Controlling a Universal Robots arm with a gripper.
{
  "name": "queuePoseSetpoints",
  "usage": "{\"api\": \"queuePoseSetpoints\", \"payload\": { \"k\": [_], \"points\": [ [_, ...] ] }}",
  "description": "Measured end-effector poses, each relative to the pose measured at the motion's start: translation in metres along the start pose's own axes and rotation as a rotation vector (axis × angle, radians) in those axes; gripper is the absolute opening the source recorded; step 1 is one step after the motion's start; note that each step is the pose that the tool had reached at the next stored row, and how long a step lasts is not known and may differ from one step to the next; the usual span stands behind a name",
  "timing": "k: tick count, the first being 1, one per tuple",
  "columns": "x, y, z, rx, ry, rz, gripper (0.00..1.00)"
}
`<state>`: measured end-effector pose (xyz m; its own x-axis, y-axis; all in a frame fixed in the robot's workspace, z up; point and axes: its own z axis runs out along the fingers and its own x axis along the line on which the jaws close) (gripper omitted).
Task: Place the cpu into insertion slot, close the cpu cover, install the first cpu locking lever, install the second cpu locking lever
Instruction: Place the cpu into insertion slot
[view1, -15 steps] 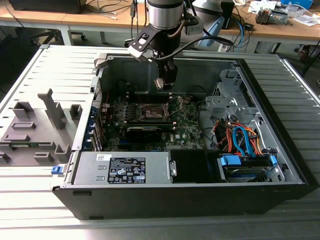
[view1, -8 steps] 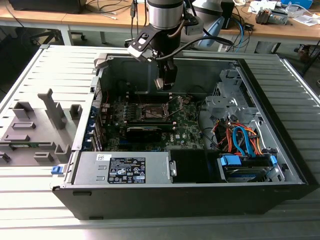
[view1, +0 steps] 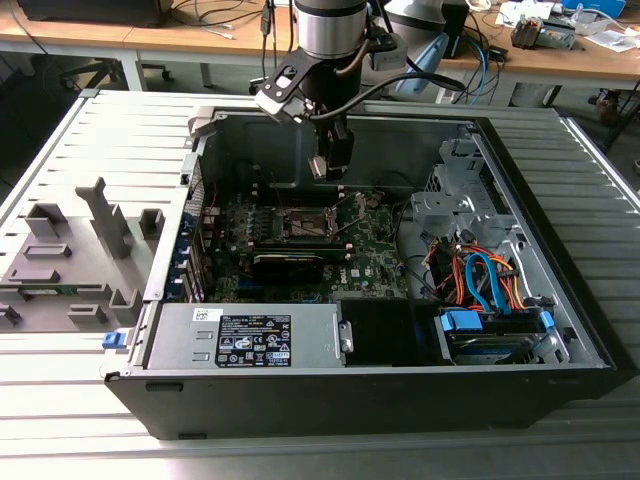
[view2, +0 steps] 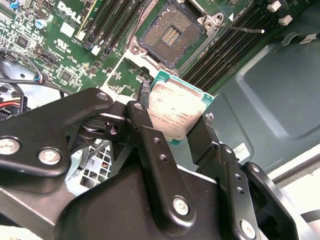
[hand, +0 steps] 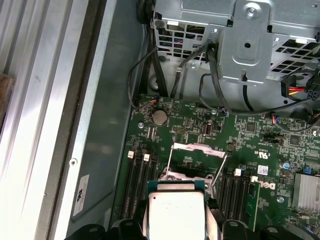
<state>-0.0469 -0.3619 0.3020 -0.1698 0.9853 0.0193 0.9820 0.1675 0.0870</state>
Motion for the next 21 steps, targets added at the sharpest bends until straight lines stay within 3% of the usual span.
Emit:
{"api": "queuePoseSetpoints", "payload": {
  "k": [21],
  "points": [
    [0.0000,0.0000,0.0000,-0.0006,-0.0023,0.027,0.54]
  ]
}}
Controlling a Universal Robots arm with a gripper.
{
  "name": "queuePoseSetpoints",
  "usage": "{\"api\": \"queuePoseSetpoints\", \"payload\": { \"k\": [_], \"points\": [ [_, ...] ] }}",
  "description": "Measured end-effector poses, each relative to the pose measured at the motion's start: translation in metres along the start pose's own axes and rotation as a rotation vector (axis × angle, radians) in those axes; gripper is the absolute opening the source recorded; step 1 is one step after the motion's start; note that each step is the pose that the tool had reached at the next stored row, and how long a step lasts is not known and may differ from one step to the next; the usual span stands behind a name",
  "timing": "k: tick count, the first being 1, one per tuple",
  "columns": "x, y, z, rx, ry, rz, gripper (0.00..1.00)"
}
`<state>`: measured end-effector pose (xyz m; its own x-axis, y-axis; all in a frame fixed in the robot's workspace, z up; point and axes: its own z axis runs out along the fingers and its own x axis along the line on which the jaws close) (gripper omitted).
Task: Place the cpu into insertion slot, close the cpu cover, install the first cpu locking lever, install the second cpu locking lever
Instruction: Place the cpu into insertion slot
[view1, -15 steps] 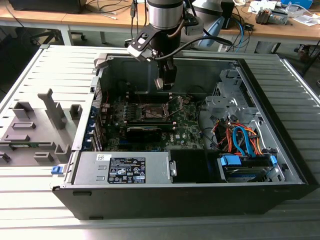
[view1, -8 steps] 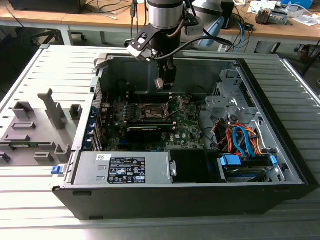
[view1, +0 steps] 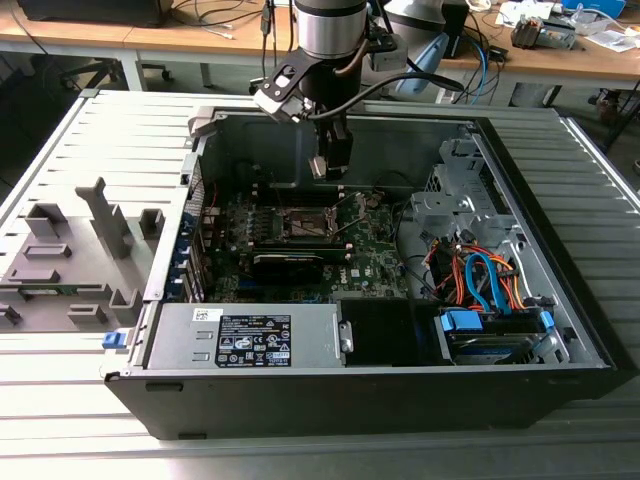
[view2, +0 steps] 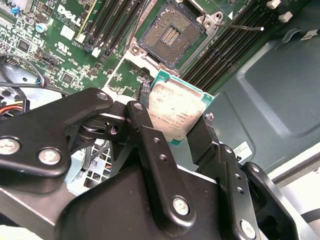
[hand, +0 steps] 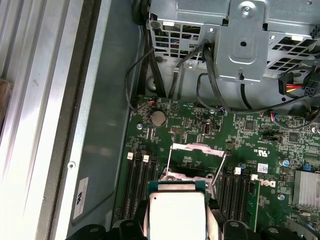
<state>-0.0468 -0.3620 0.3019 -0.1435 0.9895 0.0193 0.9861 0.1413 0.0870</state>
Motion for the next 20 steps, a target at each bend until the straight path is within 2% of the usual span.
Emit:
{"api": "queuePoseSetpoints", "payload": {
  "k": [20],
  "points": [
    [0.0000,0.0000,0.0000,-0.0005,-0.0023,0.026,0.54]
  ]
}}
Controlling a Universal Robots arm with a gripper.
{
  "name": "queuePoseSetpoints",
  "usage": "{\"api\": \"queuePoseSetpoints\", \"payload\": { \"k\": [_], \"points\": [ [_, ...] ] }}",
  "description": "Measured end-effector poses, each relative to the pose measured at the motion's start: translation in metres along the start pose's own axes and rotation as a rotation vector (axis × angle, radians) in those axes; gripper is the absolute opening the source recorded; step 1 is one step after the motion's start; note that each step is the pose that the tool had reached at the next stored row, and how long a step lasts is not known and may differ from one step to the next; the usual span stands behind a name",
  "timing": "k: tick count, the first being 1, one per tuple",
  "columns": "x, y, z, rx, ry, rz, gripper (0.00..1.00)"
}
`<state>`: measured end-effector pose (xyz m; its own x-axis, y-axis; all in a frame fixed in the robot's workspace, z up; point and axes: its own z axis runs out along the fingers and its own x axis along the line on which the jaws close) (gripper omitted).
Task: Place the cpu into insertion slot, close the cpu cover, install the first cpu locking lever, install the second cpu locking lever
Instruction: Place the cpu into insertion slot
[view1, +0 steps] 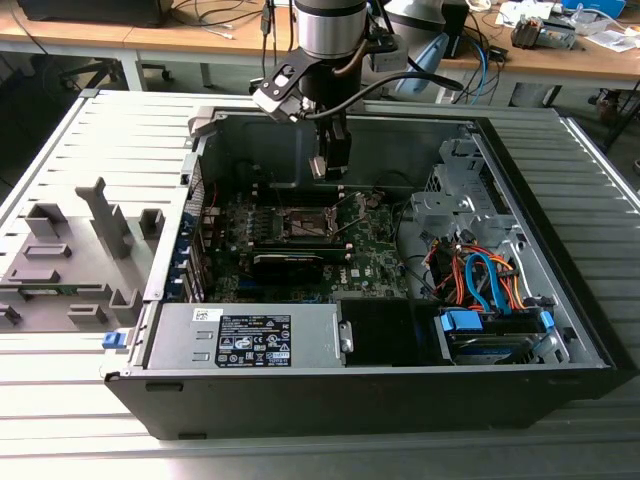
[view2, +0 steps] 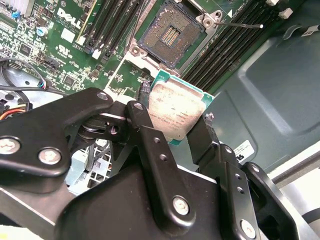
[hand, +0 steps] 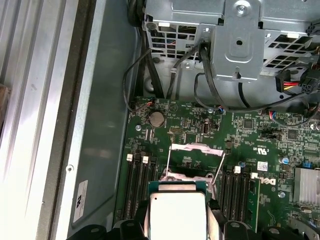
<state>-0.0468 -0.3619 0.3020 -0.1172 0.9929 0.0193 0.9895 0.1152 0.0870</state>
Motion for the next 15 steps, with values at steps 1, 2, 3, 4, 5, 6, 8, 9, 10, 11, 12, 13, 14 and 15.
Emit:
{"api": "queuePoseSetpoints", "payload": {
  "k": [1,2,3,4,5,6,8,9,10,11,12,13,14,15],
  "points": [
    [0.0000,0.0000,0.0000,0.0000,-0.0001,0.001,0.54],
    [0.0000,0.0000,0.0000,0.0000,-0.0002,0.003,0.54],
    [0.0000,0.0000,0.0000,-0.0001,-0.0003,0.004,0.54],
    [0.0000,0.0000,0.0000,-0.0001,-0.0004,0.005,0.54],
    [0.0000,0.0000,0.0000,-0.0001,-0.0006,0.007,0.54],
    [0.0000,0.0000,0.0000,-0.0002,-0.0007,0.008,0.54],
    [0.0000,0.0000,0.0000,-0.0002,-0.0009,0.010,0.54],
    [0.0000,0.0000,0.0000,-0.0002,-0.0010,0.011,0.54],
    [0.0000,0.0000,0.0000,-0.0003,-0.0011,0.013,0.54],
    [0.0000,0.0000,0.0000,-0.0002,-0.0013,0.014,0.54],
    [0.0000,0.0000,0.0000,-0.0003,-0.0014,0.016,0.54],
    [0.0000,0.0000,0.0000,-0.0003,-0.0015,0.017,0.54],
    [0.0000,0.0000,0.0000,-0.0004,-0.0015,0.018,0.54],
    [0.0000,0.0000,0.0000,-0.0004,-0.0017,0.020,0.54]
  ]
}}
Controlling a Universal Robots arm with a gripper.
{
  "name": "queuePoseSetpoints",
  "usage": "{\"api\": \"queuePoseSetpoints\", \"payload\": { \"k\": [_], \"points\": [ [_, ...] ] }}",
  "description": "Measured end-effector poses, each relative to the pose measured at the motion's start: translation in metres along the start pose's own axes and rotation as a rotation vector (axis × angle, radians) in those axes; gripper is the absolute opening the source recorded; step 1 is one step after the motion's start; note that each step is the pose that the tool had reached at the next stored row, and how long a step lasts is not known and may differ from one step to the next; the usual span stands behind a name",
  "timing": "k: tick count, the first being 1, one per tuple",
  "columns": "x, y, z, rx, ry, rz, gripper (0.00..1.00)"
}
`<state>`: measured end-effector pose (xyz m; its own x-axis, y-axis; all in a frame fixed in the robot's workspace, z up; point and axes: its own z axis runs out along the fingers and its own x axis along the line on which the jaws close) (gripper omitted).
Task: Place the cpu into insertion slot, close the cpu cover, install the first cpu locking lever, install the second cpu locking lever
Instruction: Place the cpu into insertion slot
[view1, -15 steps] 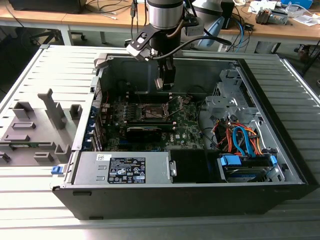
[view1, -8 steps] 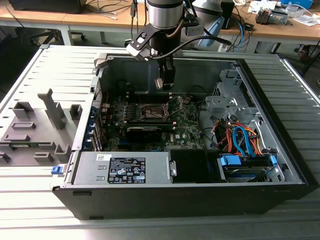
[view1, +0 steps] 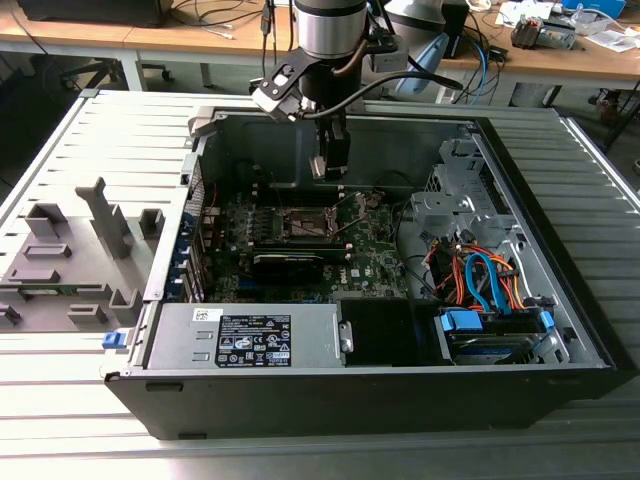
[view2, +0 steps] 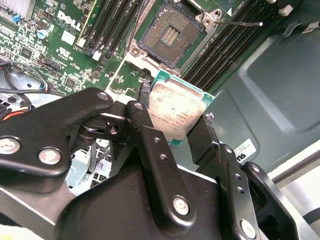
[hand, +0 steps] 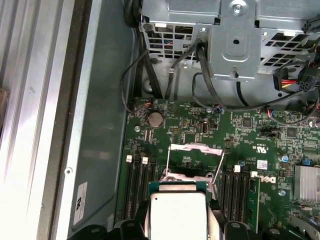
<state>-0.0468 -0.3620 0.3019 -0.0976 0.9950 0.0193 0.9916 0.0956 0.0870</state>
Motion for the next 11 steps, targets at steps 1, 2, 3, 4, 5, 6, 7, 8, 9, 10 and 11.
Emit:
{"api": "queuePoseSetpoints", "payload": {
  "k": [1,2,3,4,5,6,7,8,9,10,11],
  "points": [
    [0.0000,0.0000,0.0000,0.0000,-0.0002,0.002,0.54],
    [0.0000,0.0000,0.0000,0.0000,-0.0003,0.004,0.54],
    [0.0000,0.0000,0.0000,0.0000,-0.0004,0.004,0.54],
    [0.0000,0.0000,0.0000,-0.0001,-0.0004,0.005,0.54],
    [0.0000,0.0000,0.0000,-0.0001,-0.0006,0.007,0.54],
    [0.0000,0.0000,0.0000,-0.0001,-0.0007,0.008,0.54],
    [0.0000,0.0000,0.0000,-0.0001,-0.0008,0.009,0.54],
    [0.0000,0.0000,0.0000,-0.0002,-0.0009,0.011,0.54],
    [0.0000,0.0000,0.0000,-0.0002,-0.0010,0.011,0.54],
    [0.0000,0.0000,0.0000,-0.0002,-0.0011,0.012,0.54],
    [0.0000,0.0000,0.0000,-0.0002,-0.0012,0.014,0.54]
  ]
}}
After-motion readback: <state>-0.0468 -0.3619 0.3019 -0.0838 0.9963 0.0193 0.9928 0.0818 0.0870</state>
